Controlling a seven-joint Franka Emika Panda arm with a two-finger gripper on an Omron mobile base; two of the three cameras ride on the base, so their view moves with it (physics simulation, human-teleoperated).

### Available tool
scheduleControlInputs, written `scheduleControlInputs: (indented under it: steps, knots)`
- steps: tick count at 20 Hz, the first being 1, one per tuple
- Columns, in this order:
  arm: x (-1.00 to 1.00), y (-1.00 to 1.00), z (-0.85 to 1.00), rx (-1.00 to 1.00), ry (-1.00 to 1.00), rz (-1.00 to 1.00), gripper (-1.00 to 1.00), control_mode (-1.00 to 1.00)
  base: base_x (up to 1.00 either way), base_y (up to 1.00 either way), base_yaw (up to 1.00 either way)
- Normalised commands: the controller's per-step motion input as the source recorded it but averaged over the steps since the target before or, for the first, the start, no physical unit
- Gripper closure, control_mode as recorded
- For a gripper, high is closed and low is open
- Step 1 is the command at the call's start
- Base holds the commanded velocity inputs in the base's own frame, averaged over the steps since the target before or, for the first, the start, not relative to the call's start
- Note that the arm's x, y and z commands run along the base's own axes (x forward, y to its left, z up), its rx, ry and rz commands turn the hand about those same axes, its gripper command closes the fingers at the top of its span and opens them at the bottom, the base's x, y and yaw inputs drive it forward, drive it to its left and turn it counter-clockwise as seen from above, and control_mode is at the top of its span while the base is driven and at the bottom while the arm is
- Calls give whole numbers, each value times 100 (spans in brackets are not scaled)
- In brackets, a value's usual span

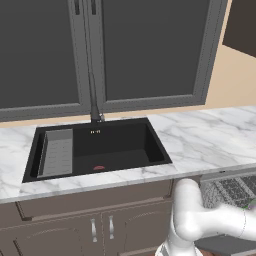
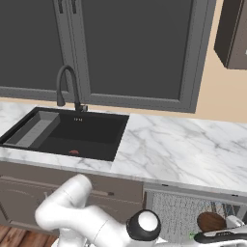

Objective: Pick up the cup and bowl from the counter, place them in the dishwasher, and close the dishwasher door.

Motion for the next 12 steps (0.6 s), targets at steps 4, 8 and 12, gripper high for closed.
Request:
scheduleControlInputs:
  steps: [4, 8, 12]
  knots:
    - [40, 0, -67, -6, 2, 0, 100, -100, 0, 0, 0]
    - [36, 0, -68, -4, 0, 0, 100, -100, 0, 0, 0]
    - [9, 0, -78, 0, 0, 2, 100, -100, 0, 0, 0]
